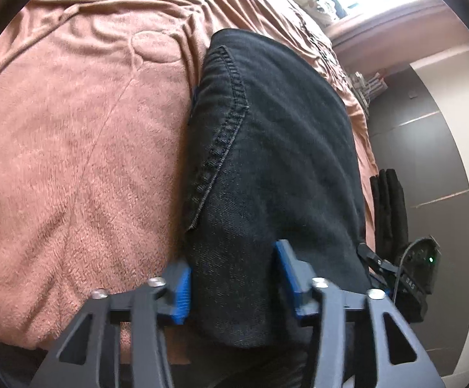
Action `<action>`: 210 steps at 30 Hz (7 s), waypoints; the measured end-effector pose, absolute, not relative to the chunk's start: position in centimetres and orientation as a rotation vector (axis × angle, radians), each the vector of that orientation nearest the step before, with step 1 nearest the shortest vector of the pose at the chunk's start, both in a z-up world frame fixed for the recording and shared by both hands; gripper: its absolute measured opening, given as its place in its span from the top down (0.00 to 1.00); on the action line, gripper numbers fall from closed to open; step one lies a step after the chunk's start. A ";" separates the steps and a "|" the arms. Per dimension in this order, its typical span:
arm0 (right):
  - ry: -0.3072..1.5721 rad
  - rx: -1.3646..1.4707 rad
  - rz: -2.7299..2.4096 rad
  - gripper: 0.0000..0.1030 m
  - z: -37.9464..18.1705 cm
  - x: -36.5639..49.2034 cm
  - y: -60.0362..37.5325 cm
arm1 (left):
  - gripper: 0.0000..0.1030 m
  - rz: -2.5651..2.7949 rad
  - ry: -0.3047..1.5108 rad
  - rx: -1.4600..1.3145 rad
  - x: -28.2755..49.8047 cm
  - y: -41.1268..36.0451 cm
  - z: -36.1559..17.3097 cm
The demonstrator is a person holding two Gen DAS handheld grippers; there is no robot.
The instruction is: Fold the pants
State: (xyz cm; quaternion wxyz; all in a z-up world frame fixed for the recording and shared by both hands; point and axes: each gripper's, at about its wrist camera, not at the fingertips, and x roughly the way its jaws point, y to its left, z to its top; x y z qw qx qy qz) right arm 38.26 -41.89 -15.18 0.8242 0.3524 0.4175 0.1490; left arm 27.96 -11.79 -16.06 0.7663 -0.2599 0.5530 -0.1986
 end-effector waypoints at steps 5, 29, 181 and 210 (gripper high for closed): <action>0.899 0.772 0.375 0.71 -15.2 38.7 -41.3 | 0.77 -0.468 1.179 -0.577 28.6 -11.1 -14.5; 0.972 0.701 0.508 0.73 -15.4 40.3 -35.8 | 0.61 -0.364 1.222 -0.436 29.0 -4.3 -13.3; 0.515 0.361 0.401 0.75 -0.6 21.2 -52.1 | 0.69 -0.906 0.798 -0.286 23.4 -29.2 6.9; 0.539 0.352 0.238 0.76 3.6 12.0 -56.6 | 0.69 -1.204 0.843 -0.181 27.1 -49.9 7.6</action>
